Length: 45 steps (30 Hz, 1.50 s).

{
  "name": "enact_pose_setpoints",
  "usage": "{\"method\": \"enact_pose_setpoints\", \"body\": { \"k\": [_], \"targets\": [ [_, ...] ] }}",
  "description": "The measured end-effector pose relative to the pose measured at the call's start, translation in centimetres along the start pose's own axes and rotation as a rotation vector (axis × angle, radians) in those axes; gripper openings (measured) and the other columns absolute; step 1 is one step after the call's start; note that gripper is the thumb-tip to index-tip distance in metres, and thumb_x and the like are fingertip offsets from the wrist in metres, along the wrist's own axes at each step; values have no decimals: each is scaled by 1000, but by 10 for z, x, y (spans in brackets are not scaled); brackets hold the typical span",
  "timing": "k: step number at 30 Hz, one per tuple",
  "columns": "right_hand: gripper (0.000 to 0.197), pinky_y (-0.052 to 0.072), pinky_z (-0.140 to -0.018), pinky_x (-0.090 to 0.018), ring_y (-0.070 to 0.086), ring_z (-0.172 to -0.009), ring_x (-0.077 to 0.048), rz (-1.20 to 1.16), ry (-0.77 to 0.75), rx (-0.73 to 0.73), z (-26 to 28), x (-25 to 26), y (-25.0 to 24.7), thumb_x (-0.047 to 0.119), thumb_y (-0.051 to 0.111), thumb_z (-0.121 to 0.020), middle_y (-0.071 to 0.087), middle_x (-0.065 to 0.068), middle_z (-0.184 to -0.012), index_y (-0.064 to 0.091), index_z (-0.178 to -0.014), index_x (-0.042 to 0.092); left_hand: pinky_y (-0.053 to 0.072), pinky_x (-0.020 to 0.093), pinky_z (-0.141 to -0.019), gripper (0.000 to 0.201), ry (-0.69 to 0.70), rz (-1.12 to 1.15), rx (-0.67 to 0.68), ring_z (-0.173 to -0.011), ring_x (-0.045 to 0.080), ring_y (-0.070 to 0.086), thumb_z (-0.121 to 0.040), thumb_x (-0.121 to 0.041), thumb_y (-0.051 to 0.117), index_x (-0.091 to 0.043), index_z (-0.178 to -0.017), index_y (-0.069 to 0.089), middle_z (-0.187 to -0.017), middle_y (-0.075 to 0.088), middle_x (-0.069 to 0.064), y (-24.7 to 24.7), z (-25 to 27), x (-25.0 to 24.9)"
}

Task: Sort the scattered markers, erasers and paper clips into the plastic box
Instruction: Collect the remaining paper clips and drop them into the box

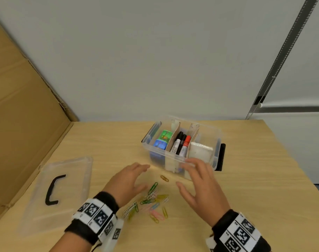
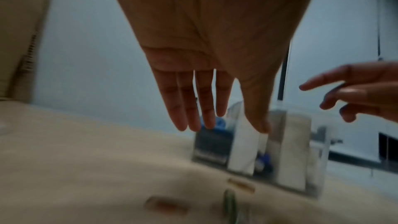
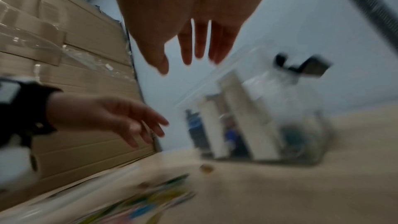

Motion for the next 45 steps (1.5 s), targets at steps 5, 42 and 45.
{"method": "enact_pose_setpoints", "body": {
  "k": [5, 42, 45],
  "targets": [
    [103, 43, -99, -29, 40, -117, -16, -97, 208, 614, 25, 0, 95, 60, 73, -65, 26, 4, -127, 23, -145, 18, 40, 22, -97, 92, -94, 7, 245, -110, 5, 41, -62, -51, 79, -36, -140, 34, -122, 37, -17, 48, 38, 55],
    [19, 41, -63, -21, 48, -74, -14, -152, 271, 475, -8, 2, 135, 9, 54, -82, 54, 2, -86, 63, -95, 19, 49, 19, -74, 11, -161, 126, 22, -73, 7, 55, -81, -16, 62, -19, -87, 71, -74, 50, -16, 57, 12, 68],
    [19, 47, -67, -25, 50, -66, -10, -274, 348, 444, -7, -6, 130, 5, 58, -78, 58, 3, -76, 65, -88, 19, 46, 9, -67, 22, -190, 300, -29, -65, 0, 56, -78, -12, 68, -33, -73, 64, -73, 59, -16, 55, 18, 75]
  ]
}}
Point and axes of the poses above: each hand's wrist, its own z-axis away from the middle knuckle, its own y-axis out of the palm, x = y × z, the point moved 8 cm from there along -z, towards the middle knuckle
